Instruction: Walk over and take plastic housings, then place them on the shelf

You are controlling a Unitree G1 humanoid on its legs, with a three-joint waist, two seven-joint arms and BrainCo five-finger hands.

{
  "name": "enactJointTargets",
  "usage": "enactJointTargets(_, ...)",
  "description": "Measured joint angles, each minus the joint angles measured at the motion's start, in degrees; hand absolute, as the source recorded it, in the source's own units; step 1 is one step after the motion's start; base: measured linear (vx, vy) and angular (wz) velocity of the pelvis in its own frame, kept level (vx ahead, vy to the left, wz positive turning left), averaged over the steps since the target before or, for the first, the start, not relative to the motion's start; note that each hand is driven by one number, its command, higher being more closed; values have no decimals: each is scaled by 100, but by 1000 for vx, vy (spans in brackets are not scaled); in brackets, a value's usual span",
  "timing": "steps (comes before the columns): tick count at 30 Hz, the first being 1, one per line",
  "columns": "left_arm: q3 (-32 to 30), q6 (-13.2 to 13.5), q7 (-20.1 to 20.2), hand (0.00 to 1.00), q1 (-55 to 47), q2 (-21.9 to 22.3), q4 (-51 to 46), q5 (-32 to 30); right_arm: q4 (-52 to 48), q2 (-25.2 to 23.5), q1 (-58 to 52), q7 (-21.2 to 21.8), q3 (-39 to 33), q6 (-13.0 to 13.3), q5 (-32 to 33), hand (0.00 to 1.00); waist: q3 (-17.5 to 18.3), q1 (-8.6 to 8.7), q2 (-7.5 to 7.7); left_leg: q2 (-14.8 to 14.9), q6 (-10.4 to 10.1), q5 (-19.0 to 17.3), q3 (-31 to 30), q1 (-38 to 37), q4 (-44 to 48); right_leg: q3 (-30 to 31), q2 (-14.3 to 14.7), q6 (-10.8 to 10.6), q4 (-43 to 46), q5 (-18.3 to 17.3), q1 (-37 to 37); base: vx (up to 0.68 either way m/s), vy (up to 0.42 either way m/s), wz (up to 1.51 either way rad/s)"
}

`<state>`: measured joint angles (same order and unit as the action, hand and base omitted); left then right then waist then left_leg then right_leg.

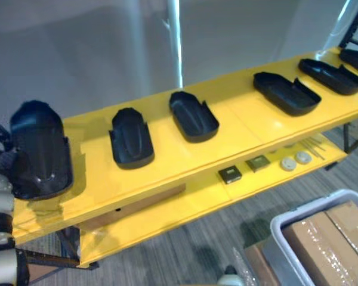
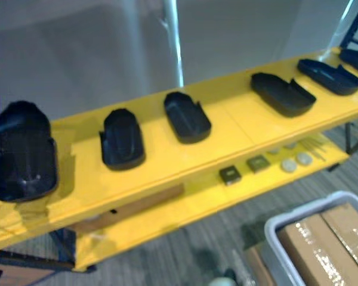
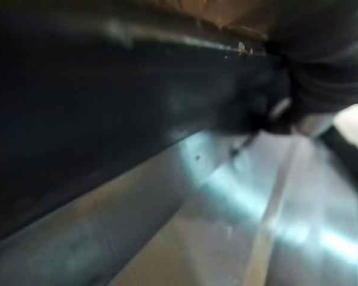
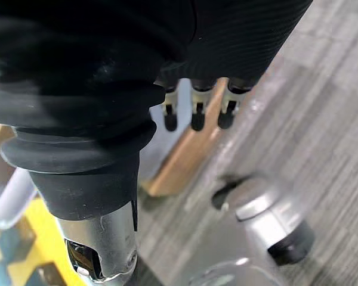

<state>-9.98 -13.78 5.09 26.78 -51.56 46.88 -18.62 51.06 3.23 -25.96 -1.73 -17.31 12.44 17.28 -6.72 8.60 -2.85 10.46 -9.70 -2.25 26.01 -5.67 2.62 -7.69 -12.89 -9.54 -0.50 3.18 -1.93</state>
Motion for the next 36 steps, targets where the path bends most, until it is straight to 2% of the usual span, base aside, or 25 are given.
enactJointTargets(2, 61, -3, 112, 100, 39, 0, 29, -11, 0, 0, 4, 73, -6, -16, 0, 0, -48, 41, 30, 1, 3, -5, 16, 1, 8, 12, -2, 8, 15, -5, 37, -47, -9, -4)
enactJointTargets(4, 193, -54, 155, 100, 44, -2, 42, -34, 0, 1, 10, 90, -18, -48, 1, 0, -83, 45, -6, 1, 8, -8, 31, 71, 32, 23, -9, 18, 54, -11, 119, -42, -5, -3)
enactJointTargets(5, 211, -125, 181, 100, 49, -2, 60, -34, -3, 0, 48, 115, -27, -49, 2, 0, -151, 65, 44, 1, 9, -7, 33, 79, 48, 34, -12, 19, 84, -12, 147, -30, -3, -2)
enactJointTargets(10, 231, -364, 201, 100, 62, -1, 337, -27, -6, 4, 156, 187, -228, -117, 11, 0, -317, 163, 28, 8, 13, -9, 15, 174, 103, 44, -11, 12, 95, -4, 203, -6, -2, 0)
enactJointTargets(20, 230, -520, -55, 100, 154, 5, 440, 5, -11, 20, 261, 208, -225, -119, 49, 0, -557, 154, 68, 57, 51, -101, -47, 287, 342, 8, -16, 36, 147, -17, 188, -6, 0, 2)
enactJointTargets(27, 230, -587, -56, 100, 234, 20, 441, 6, -24, 36, 288, 204, -224, -153, 172, 0, -701, 139, 106, 84, 64, -131, -101, 410, 465, -2, -17, 80, 204, -46, 262, -45, -2, 2)
enactJointTargets(28, 230, -615, -85, 0, 267, 20, 440, 9, -27, 41, 309, 204, -224, -155, 227, 0, -720, 143, 105, 94, 68, -144, -142, 498, 524, -8, -17, 80, 224, -46, 316, -22, -6, 4)
enactJointTargets(36, 225, -673, -435, 0, 325, 27, 642, 74, -25, 45, 353, 215, -221, -162, 230, 0, -806, 151, 177, 116, 67, -180, -161, 530, 599, -9, -14, 58, 256, -33, 320, -2, -1, 0)
